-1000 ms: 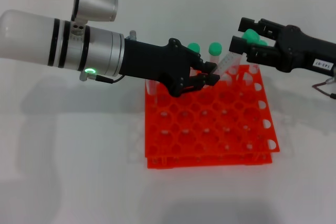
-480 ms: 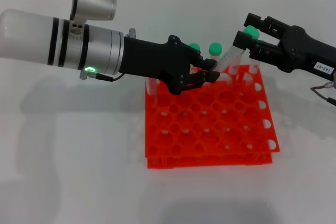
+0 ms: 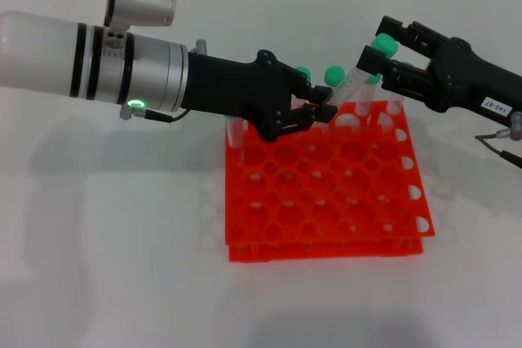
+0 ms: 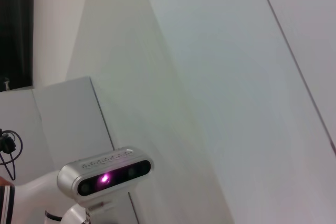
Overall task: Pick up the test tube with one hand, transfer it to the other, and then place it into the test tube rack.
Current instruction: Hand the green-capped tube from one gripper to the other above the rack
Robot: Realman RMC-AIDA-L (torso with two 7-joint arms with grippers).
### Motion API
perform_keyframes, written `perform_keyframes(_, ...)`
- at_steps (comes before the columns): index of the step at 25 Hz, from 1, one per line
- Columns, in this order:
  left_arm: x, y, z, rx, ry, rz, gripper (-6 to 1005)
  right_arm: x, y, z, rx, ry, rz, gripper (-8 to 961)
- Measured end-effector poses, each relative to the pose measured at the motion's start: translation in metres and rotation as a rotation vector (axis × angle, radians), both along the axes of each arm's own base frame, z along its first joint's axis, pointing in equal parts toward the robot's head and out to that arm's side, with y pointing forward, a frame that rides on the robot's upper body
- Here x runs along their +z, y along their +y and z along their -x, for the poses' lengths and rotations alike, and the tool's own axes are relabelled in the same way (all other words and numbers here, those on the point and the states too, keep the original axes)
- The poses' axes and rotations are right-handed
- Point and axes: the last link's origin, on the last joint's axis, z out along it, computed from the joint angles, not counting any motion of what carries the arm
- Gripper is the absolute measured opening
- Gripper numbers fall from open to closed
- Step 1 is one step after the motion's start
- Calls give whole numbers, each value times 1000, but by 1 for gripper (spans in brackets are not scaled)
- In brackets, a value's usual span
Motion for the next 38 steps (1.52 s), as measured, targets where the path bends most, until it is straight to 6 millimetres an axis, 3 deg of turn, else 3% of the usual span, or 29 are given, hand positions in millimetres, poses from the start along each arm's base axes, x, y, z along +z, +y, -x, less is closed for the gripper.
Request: perform_keyframes(38,-1,0,2,11,-1,-11,237,-7,-1,-1,-3,5,-51,706)
